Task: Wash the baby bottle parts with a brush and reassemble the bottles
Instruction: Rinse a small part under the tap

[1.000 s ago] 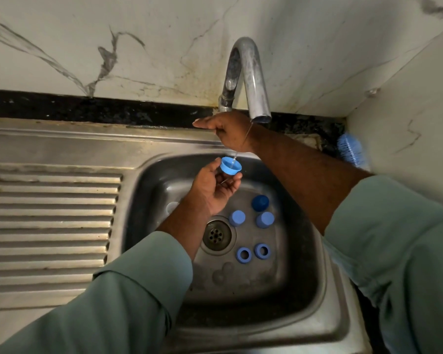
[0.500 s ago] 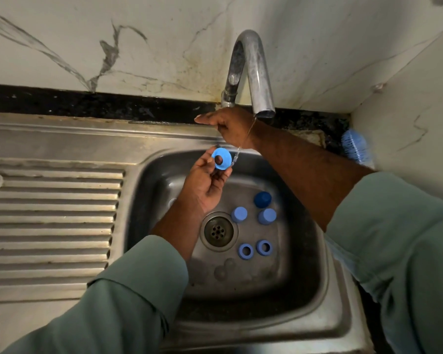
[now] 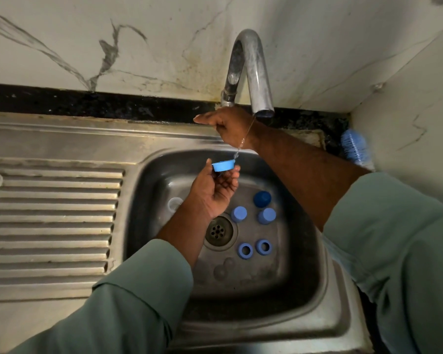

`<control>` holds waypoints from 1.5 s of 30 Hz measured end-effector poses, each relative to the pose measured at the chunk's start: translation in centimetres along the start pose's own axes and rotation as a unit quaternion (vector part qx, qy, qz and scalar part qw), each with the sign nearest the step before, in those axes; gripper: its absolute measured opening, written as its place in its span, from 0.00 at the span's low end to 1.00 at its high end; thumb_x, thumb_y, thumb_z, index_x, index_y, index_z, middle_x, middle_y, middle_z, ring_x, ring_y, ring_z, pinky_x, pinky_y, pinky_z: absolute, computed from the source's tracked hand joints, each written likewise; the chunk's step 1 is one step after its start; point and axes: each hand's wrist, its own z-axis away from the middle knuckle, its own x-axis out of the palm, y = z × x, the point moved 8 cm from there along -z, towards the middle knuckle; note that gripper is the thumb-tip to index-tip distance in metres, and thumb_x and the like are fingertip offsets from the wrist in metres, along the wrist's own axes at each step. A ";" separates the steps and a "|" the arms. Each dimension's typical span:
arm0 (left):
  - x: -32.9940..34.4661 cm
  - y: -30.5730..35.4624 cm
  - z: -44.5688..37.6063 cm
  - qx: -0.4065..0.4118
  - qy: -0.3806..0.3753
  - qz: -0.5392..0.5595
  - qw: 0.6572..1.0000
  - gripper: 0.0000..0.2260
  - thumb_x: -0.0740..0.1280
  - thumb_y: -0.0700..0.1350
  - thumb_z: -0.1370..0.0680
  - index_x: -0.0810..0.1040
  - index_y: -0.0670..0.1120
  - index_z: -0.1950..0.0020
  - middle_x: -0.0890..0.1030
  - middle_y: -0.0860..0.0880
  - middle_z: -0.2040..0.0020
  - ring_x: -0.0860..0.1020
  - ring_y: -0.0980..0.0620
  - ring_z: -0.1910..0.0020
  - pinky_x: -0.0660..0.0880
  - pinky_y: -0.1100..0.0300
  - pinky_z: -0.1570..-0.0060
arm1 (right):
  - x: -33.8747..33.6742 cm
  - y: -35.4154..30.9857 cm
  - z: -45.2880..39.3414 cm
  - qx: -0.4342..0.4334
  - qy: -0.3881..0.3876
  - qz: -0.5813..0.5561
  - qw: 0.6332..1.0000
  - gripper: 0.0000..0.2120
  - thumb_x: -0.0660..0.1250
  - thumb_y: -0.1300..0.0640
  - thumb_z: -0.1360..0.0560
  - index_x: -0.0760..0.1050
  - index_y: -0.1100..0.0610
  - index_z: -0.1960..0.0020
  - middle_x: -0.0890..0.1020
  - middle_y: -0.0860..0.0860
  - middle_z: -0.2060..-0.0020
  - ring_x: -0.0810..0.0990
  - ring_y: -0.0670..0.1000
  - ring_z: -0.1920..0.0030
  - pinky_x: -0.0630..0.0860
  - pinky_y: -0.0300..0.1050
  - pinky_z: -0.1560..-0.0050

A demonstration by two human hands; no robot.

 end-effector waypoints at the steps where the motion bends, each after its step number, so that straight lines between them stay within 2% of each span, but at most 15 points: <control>1: 0.2 -0.1 0.0 -0.004 0.003 0.007 1.000 0.26 0.56 0.57 0.17 0.78 0.34 0.51 0.82 0.40 0.63 0.80 0.52 0.70 0.77 0.64 0.71 | -0.2 0.4 0.0 0.018 0.008 0.011 1.000 0.20 0.54 0.70 0.20 0.68 0.61 0.30 0.71 0.60 0.31 0.67 0.59 0.30 0.58 0.37 0.33; 2: 0.3 -0.2 0.0 -0.005 0.006 0.011 1.000 0.26 0.57 0.59 0.18 0.78 0.35 0.52 0.81 0.41 0.63 0.79 0.52 0.71 0.77 0.65 0.72 | -0.3 0.4 0.2 0.036 0.008 0.002 0.999 0.21 0.53 0.71 0.21 0.69 0.61 0.30 0.71 0.59 0.31 0.67 0.58 0.31 0.58 0.37 0.33; 8: 0.9 -0.3 -0.1 -0.009 0.001 0.025 1.000 0.27 0.59 0.63 0.21 0.77 0.38 0.52 0.80 0.43 0.66 0.78 0.54 0.72 0.75 0.66 0.72 | -0.2 0.4 0.0 0.022 0.014 0.044 0.999 0.22 0.56 0.72 0.23 0.70 0.61 0.31 0.73 0.57 0.32 0.70 0.55 0.31 0.61 0.37 0.31; 16: 1.0 0.4 -0.1 0.011 -0.046 0.041 0.998 0.20 0.58 0.52 0.16 0.75 0.36 0.39 0.81 0.39 0.52 0.82 0.48 0.64 0.80 0.60 0.65 | 0.1 0.4 -0.3 0.009 -0.016 0.073 0.997 0.24 0.54 0.73 0.23 0.68 0.60 0.29 0.70 0.55 0.30 0.67 0.52 0.29 0.60 0.39 0.28; 19: 0.7 0.2 0.2 0.008 -0.046 0.048 0.998 0.19 0.56 0.50 0.16 0.76 0.35 0.41 0.82 0.38 0.51 0.83 0.47 0.64 0.80 0.60 0.65 | 0.2 0.6 -0.4 0.003 -0.003 0.059 0.998 0.24 0.55 0.74 0.24 0.69 0.61 0.30 0.71 0.56 0.31 0.69 0.53 0.30 0.60 0.37 0.29; 22: 0.7 -1.0 0.4 -0.010 -0.049 0.031 0.998 0.18 0.54 0.49 0.15 0.76 0.36 0.43 0.82 0.38 0.50 0.81 0.49 0.67 0.79 0.63 0.67 | 0.2 0.8 -0.4 0.003 0.007 0.051 0.999 0.23 0.55 0.74 0.24 0.70 0.62 0.31 0.73 0.56 0.32 0.70 0.52 0.30 0.57 0.30 0.33; 27: 1.1 -2.6 0.0 -0.039 -0.050 -0.006 0.998 0.16 0.55 0.49 0.16 0.76 0.38 0.44 0.84 0.40 0.51 0.79 0.52 0.69 0.75 0.64 0.68 | 0.2 1.0 -0.6 -0.004 0.023 0.047 0.999 0.23 0.56 0.74 0.25 0.72 0.61 0.33 0.75 0.56 0.34 0.71 0.54 0.32 0.61 0.36 0.32; 29: 1.5 -2.4 -0.2 -0.038 -0.055 -0.011 0.998 0.16 0.54 0.49 0.15 0.77 0.39 0.45 0.85 0.42 0.54 0.79 0.51 0.68 0.75 0.64 0.68 | 0.1 1.4 -0.7 0.005 0.027 0.058 0.998 0.23 0.56 0.73 0.24 0.73 0.58 0.33 0.76 0.55 0.35 0.72 0.54 0.33 0.61 0.34 0.34; 36: 2.1 -0.3 -1.4 0.019 -0.054 -0.039 0.998 0.11 0.59 0.45 0.17 0.79 0.42 0.47 0.84 0.43 0.59 0.82 0.49 0.65 0.77 0.61 0.65 | 0.6 2.7 -1.3 -0.002 0.032 0.067 0.997 0.24 0.56 0.73 0.25 0.74 0.57 0.33 0.77 0.55 0.36 0.73 0.55 0.34 0.62 0.34 0.36; 39: 2.1 0.6 -1.8 0.046 -0.062 -0.053 0.996 0.08 0.61 0.43 0.18 0.78 0.43 0.45 0.84 0.44 0.56 0.83 0.49 0.61 0.79 0.62 0.63 | 1.1 3.3 -1.5 -0.005 0.033 0.067 0.997 0.24 0.56 0.72 0.25 0.75 0.56 0.34 0.77 0.55 0.37 0.73 0.55 0.34 0.60 0.32 0.38; 45: 1.1 1.8 -1.6 0.088 -0.054 -0.115 0.988 0.09 0.58 0.40 0.17 0.78 0.47 0.43 0.83 0.47 0.52 0.81 0.50 0.57 0.78 0.64 0.63 | 0.8 2.3 -0.9 -0.022 0.044 0.072 0.996 0.24 0.55 0.73 0.24 0.72 0.59 0.32 0.74 0.56 0.34 0.70 0.55 0.32 0.57 0.28 0.39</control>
